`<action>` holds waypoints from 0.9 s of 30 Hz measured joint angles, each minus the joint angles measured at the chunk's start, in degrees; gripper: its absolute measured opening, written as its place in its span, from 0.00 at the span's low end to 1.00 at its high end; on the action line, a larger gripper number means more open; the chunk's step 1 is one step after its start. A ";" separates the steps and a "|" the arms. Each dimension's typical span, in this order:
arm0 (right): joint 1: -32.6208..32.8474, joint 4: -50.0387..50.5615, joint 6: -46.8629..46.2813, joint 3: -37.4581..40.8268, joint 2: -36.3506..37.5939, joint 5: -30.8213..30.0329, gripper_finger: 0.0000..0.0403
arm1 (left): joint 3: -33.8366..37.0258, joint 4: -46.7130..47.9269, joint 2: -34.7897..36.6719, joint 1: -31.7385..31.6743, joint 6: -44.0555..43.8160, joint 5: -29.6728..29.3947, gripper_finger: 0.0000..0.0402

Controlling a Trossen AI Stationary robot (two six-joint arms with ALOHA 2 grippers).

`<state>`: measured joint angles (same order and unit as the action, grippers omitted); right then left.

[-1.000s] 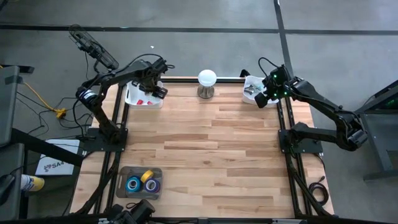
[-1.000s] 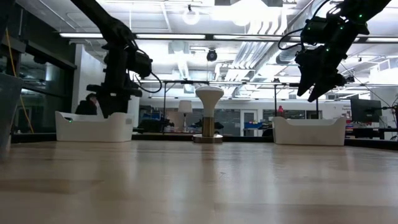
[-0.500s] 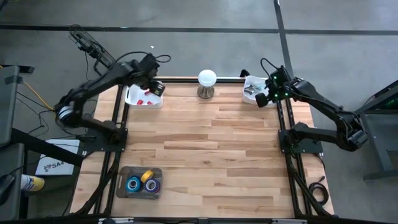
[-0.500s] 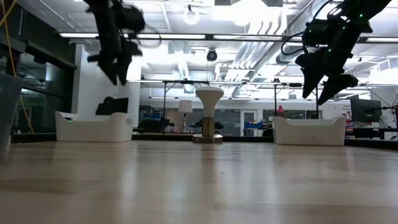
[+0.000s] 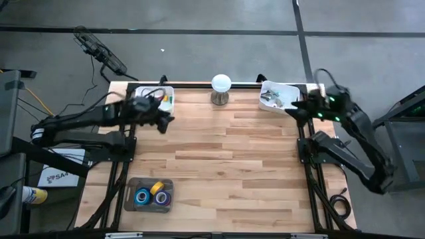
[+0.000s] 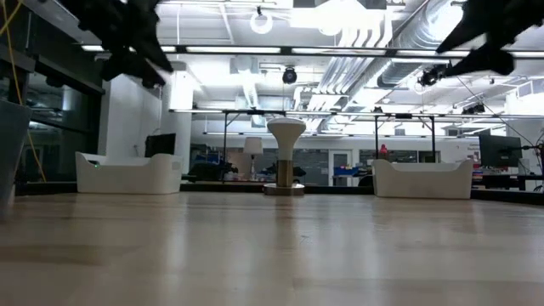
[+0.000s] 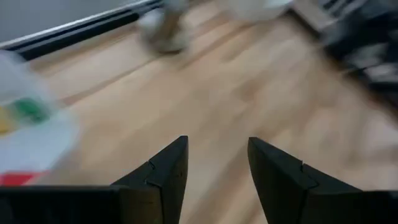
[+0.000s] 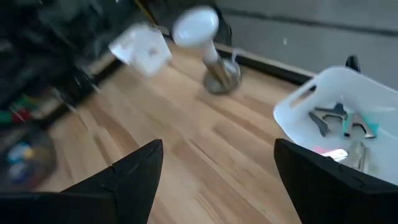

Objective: Pick and place Stapler, Stapler remover, tape
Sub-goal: Return to Home Position

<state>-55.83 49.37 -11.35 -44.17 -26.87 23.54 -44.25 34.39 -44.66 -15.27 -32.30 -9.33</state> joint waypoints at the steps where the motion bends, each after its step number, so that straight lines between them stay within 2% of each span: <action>1: 0.00 0.24 -1.56 -0.04 2.35 0.04 0.74 | 1.76 -2.71 1.87 2.37 -1.20 -0.51 0.41; 5: -0.02 1.30 -6.38 1.30 10.58 0.45 0.74 | 7.55 -12.59 7.24 11.16 -1.95 -6.08 0.41; 9: -0.02 -3.79 -12.82 8.10 18.45 4.68 0.74 | 11.40 -17.74 9.04 17.20 -2.31 -13.26 0.41; 13: 0.00 -19.54 -20.58 16.87 24.47 11.06 0.74 | 13.74 -19.15 8.43 20.72 -3.44 -16.75 0.41; 18: 0.11 -39.12 -28.93 26.34 26.56 13.30 0.74 | 18.56 -30.84 6.84 22.56 -2.72 -16.68 0.41; 22: 3.17 -53.59 -31.76 31.15 25.53 11.35 0.74 | 22.84 -38.29 5.94 22.84 -2.40 -15.90 0.41; 27: 12.07 -58.43 -29.19 34.03 24.64 -0.15 0.74 | 25.46 -41.10 5.81 22.83 -2.44 -16.33 0.41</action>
<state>-43.77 -9.05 -40.54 -10.13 -2.23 23.39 -18.79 -6.71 -38.85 7.57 -34.74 -25.66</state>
